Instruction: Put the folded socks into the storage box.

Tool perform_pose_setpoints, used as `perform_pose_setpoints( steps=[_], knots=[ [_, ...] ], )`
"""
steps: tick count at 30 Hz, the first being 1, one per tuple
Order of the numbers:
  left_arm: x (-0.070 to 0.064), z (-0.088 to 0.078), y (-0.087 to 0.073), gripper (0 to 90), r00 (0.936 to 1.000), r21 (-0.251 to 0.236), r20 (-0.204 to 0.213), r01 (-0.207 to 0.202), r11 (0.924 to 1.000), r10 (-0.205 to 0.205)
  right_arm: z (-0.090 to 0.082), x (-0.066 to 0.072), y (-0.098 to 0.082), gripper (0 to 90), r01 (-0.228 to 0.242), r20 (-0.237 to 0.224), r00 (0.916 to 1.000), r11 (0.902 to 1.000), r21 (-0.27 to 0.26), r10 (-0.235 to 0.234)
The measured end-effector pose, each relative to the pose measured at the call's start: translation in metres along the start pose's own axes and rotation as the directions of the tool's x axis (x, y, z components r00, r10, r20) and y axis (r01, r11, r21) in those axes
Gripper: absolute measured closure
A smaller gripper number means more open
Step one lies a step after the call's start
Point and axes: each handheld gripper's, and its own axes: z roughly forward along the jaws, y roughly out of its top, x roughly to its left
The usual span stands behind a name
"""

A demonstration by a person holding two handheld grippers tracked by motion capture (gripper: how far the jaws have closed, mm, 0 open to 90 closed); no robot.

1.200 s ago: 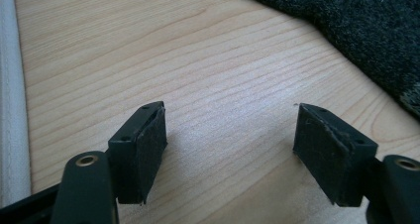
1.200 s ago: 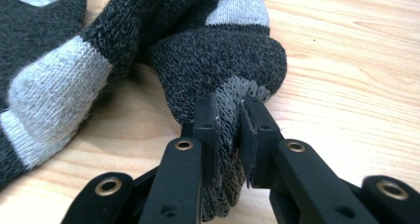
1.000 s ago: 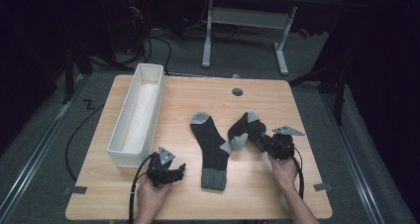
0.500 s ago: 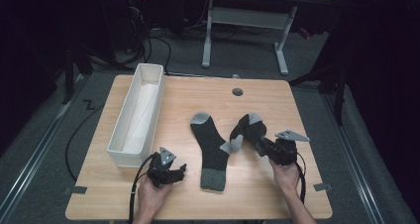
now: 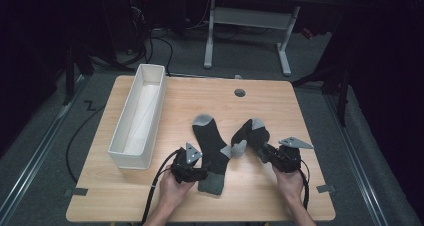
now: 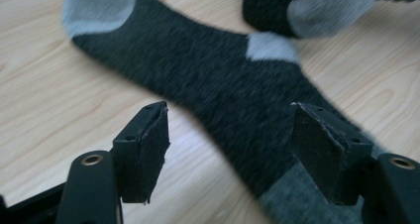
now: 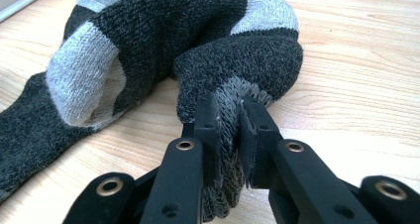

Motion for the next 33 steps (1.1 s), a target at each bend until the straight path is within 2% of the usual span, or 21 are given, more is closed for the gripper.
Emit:
perform_pose_setpoints(
  steps=[4,11,16,18,19,21,25,28,29,31,32,33],
  knots=[
    [-0.010,0.007,0.005,31.3,0.9993,0.019,0.032,0.017,0.9997,-0.018,-0.004,0.003,0.003,79.5,0.011,-0.005,0.9999,0.9998,-0.015,-0.011],
    [-0.032,0.027,0.010,30.8,0.9974,0.060,0.072,-0.012,0.9981,0.008,-0.007,0.009,0.007,79.5,0.037,-0.001,0.9993,0.9989,-0.027,-0.037],
    [-0.041,0.039,0.008,31.9,0.9970,0.089,0.076,-0.018,0.9959,0.011,-0.007,0.010,0.006,79.4,0.035,-0.002,0.9994,0.9991,-0.026,-0.035],
    [-0.045,0.043,0.008,32.8,0.9965,0.085,0.082,-0.021,0.9961,0.014,-0.008,0.010,0.006,79.4,0.036,-0.002,0.9993,0.9990,-0.026,-0.036],
    [-0.046,0.044,0.009,37.9,0.9964,0.079,0.085,-0.016,0.9967,0.009,-0.008,0.010,0.006,79.4,0.040,-0.001,0.9992,0.9989,-0.025,-0.040],
    [-0.049,0.048,0.010,39.8,0.9966,0.079,0.083,-0.005,0.9969,-0.002,-0.008,0.010,0.006,79.4,0.041,0.000,0.9992,0.9988,-0.025,-0.041],
    [-0.053,0.053,0.011,46.9,0.9961,0.083,0.089,-0.009,0.9965,0.002,-0.008,0.012,0.006,79.4,0.047,0.001,0.9989,0.9985,-0.027,-0.047],
    [-0.055,0.056,0.014,58.0,0.9959,0.082,0.090,0.001,0.9967,-0.009,-0.009,0.013,0.005,79.4,0.051,0.003,0.9987,0.9983,-0.029,-0.051],
    [-0.056,0.056,0.016,66.1,0.9952,0.075,0.097,0.004,0.9972,-0.011,-0.009,0.012,0.005,79.4,0.054,0.004,0.9986,0.9980,-0.034,-0.053],
    [-0.056,0.056,0.018,69.2,0.9948,0.073,0.100,0.010,0.9973,-0.017,-0.010,0.012,0.005,79.4,0.054,0.004,0.9985,0.9979,-0.036,-0.054],
    [-0.056,0.053,0.020,77.7,0.9936,0.057,0.111,0.015,0.9983,-0.021,-0.011,0.012,0.005,79.4,0.054,0.007,0.9985,0.9977,-0.040,-0.054],
    [-0.056,0.053,0.020,79.7,0.9936,0.057,0.111,0.015,0.9983,-0.021,-0.011,0.012,0.005,79.4,0.054,0.007,0.9985,0.9977,-0.040,-0.054]
  ],
)
